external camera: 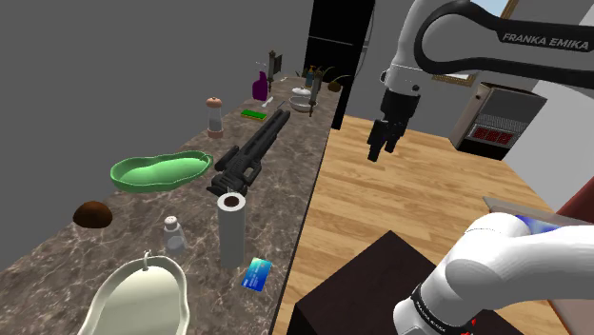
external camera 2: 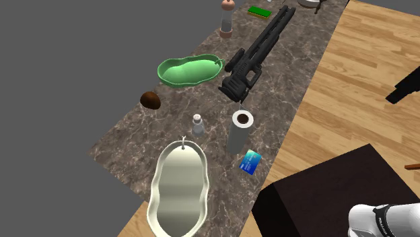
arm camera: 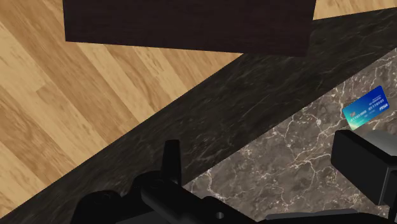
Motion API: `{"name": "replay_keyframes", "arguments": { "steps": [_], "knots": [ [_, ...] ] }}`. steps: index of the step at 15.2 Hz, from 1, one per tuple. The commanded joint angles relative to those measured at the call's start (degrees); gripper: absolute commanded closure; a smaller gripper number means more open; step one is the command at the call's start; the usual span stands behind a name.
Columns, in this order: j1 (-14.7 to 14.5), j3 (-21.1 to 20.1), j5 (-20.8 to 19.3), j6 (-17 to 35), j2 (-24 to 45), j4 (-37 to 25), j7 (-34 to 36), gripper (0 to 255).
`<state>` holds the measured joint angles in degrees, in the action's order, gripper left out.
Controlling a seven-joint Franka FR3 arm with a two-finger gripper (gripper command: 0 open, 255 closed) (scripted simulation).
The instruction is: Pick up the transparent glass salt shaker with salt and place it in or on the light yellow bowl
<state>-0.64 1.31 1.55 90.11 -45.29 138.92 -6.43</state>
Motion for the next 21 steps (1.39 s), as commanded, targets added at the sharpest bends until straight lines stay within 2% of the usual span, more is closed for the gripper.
{"name": "replay_keyframes", "arguments": {
  "steps": [1,12,21],
  "knots": [
    [0.0,0.0,0.0,0.0,0.0,0.0,0.0,0],
    [-4.86,-11.08,7.38,13.26,13.04,-1.75,10.89,0],
    [-7.1,-19.53,8.28,22.72,28.25,-9.42,19.99,0]
  ]
}}
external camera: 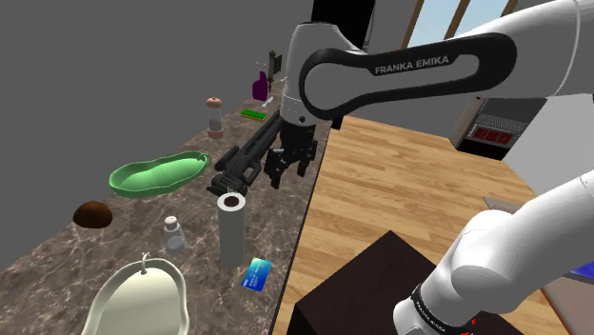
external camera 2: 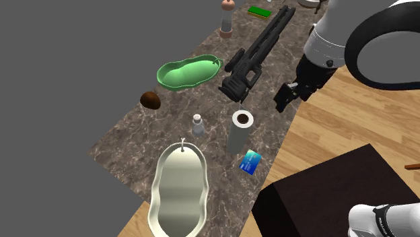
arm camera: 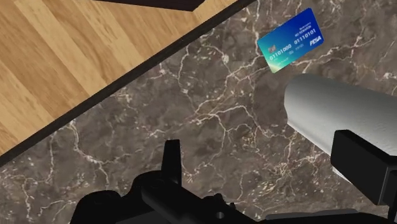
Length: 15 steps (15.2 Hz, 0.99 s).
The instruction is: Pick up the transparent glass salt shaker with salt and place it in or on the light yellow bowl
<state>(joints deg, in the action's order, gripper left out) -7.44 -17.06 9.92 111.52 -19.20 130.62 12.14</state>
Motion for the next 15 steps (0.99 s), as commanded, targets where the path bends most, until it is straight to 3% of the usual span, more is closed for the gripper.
{"name": "replay_keyframes", "arguments": {
  "steps": [1,9,15],
  "knots": [
    [-0.5,-2.01,-0.42,2.18,4.04,-2.3,2.54,0],
    [-2.79,-7.57,-6.27,7.2,20.28,-14.22,12.46,0],
    [-6.88,-9.03,-13.19,7.89,33.53,-26.37,19.95,0]
  ]
}}
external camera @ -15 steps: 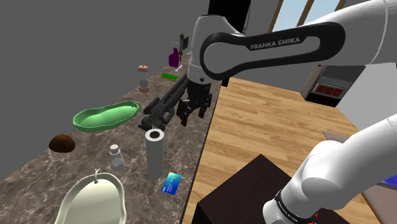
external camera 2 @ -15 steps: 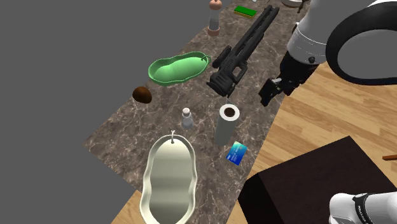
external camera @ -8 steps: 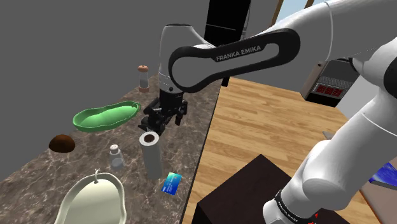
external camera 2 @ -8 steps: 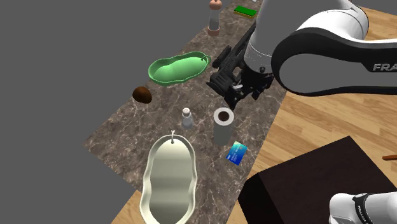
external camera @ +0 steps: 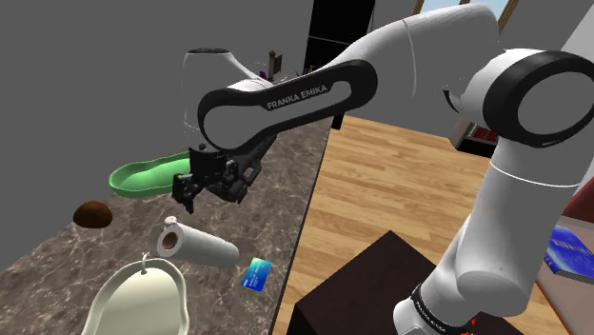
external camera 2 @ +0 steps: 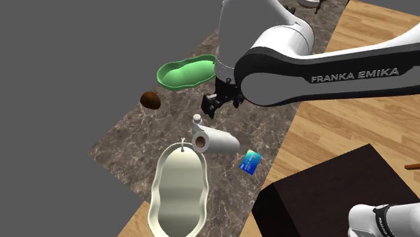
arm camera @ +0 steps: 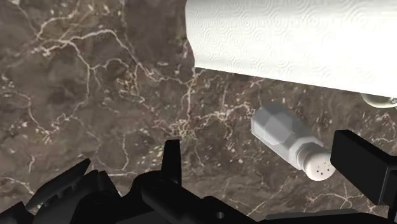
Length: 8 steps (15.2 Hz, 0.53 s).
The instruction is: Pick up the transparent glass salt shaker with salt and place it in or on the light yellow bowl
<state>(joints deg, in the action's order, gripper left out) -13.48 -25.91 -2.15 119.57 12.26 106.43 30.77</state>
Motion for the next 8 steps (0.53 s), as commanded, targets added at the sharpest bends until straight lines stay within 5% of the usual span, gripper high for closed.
{"name": "replay_keyframes", "arguments": {
  "steps": [1,6,8],
  "knots": [
    [-1.78,-0.17,-2.27,-0.34,4.33,-4.53,2.42,0],
    [-6.86,0.62,-7.06,-2.33,15.07,-16.99,6.55,0],
    [-7.01,0.82,-7.32,-1.1,15.67,-16.32,6.72,0]
  ]
}}
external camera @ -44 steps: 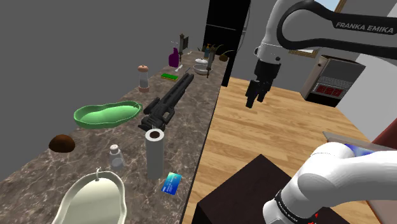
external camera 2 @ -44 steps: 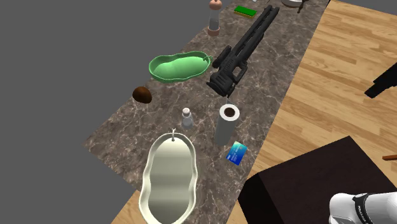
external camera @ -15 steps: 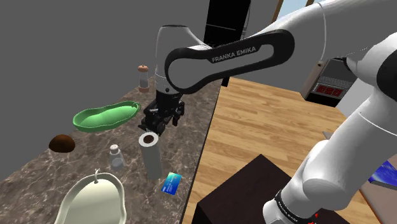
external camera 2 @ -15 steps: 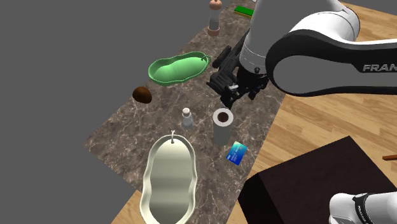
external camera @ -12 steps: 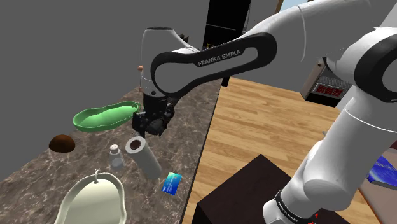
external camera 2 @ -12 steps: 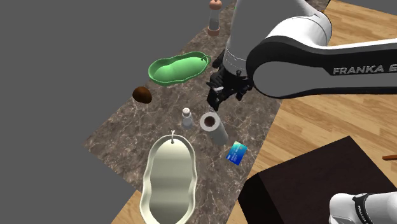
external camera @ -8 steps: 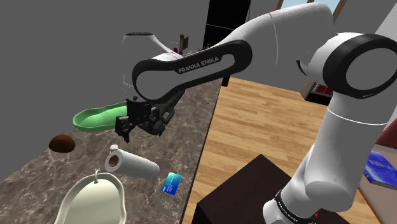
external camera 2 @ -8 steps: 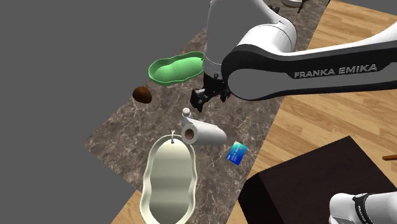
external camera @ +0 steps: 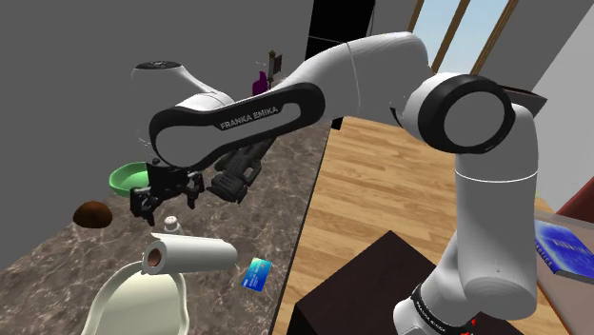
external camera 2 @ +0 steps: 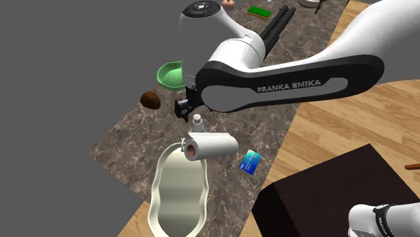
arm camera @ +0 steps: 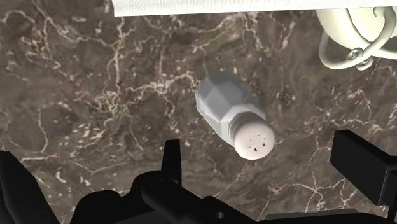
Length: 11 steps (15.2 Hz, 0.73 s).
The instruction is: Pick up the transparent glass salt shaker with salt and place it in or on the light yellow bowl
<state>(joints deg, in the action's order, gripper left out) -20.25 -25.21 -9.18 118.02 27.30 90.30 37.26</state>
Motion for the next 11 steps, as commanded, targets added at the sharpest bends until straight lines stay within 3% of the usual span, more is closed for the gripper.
{"name": "replay_keyframes", "arguments": {
  "steps": [1,11],
  "knots": [
    [-0.31,0.2,-0.44,1.06,0.95,0.13,0.31,0],
    [-0.65,0.6,-1.18,3.78,2.52,1.38,0.76,0]
  ]
}}
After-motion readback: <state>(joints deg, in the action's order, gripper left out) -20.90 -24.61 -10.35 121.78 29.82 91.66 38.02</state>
